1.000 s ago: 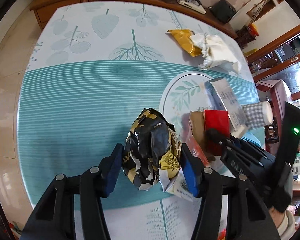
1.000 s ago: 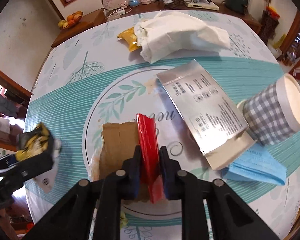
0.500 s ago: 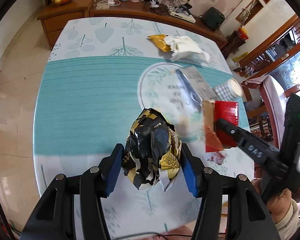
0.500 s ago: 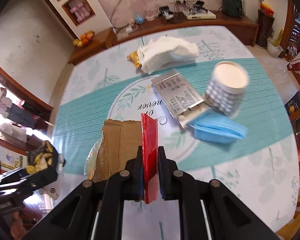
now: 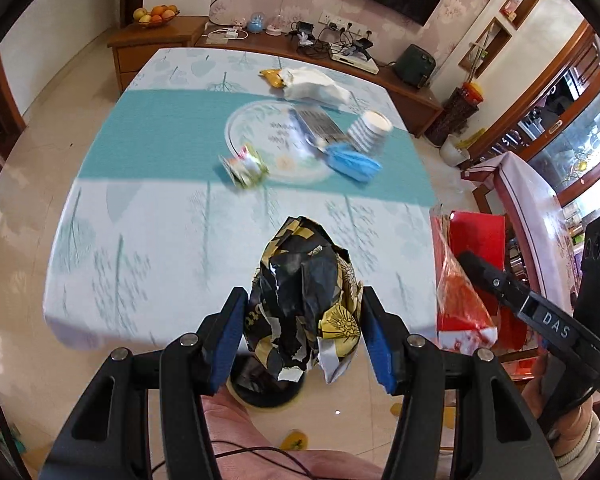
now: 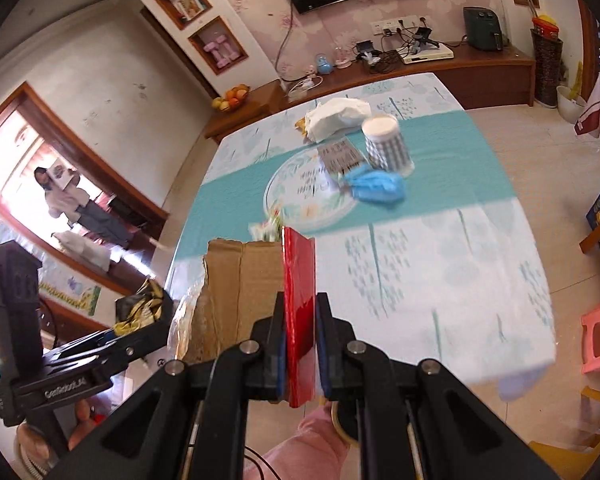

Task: Collect trash
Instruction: 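Carry the wrapper and red box with cardboard toward the black bin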

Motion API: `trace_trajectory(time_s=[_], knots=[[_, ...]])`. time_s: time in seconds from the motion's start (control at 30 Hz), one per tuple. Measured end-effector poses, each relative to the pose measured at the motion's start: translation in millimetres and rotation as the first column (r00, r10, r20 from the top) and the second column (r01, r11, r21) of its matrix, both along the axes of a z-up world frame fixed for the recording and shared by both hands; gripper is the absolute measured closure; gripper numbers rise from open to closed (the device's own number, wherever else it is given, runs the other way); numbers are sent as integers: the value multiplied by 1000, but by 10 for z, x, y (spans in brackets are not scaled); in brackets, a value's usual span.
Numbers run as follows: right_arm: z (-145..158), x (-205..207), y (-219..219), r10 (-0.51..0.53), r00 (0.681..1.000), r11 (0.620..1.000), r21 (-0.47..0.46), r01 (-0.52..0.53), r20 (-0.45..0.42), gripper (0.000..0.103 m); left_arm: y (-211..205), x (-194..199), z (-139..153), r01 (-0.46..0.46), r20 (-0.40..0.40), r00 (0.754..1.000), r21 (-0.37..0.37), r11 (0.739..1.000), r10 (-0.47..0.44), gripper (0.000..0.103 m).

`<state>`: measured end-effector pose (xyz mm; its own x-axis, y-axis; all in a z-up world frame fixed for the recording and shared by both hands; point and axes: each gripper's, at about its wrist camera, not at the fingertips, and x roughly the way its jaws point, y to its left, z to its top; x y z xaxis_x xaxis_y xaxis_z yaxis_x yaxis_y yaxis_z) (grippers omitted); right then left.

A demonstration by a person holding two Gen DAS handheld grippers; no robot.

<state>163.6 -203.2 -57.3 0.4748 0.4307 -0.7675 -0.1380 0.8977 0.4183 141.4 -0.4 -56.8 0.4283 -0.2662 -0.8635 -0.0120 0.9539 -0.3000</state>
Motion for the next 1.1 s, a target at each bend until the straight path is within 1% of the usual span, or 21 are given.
trace_trajectory(time_s=[0.03,0.17,0.2,0.3,0.47,0.57,0.8,1.1], knots=[[-11,-160,-49,12,1000,1000,-7,-12,-5,91,-46,-105,4,-4,1,1000,-2,1000,4,49],[-83,-566,-188,43,998,999,-24,-44,-41,91,-269,-621,-11,-9,-2,1000,-29,1000,9,49],[-107,-680,-220,47,998,999,-24,-48,-53,91,-332,-762,-21,-2,-7,1000,-23,1000,2,49],[-207,-982,-319,45,994,999,-15,-46,-96,91,-428,-993,-76,15,-48,999,-1,1000,-15,49],[-437,-1280,-365,36,983,999,17,-33,-178,91,-548,-1349,-139,57,-75,996,27,998,-54,49],[-558,-1363,-321,38,975,999,22,-34,-218,91,-572,-1440,-200,72,-91,993,25,997,-69,49],[-662,-1427,-176,37,968,999,9,-36,-249,91,-627,-1519,-384,122,-115,986,37,992,-117,49],[-857,-1403,36,59,957,998,3,-61,-285,91,-507,-1549,-563,127,-146,982,47,991,-119,49]])
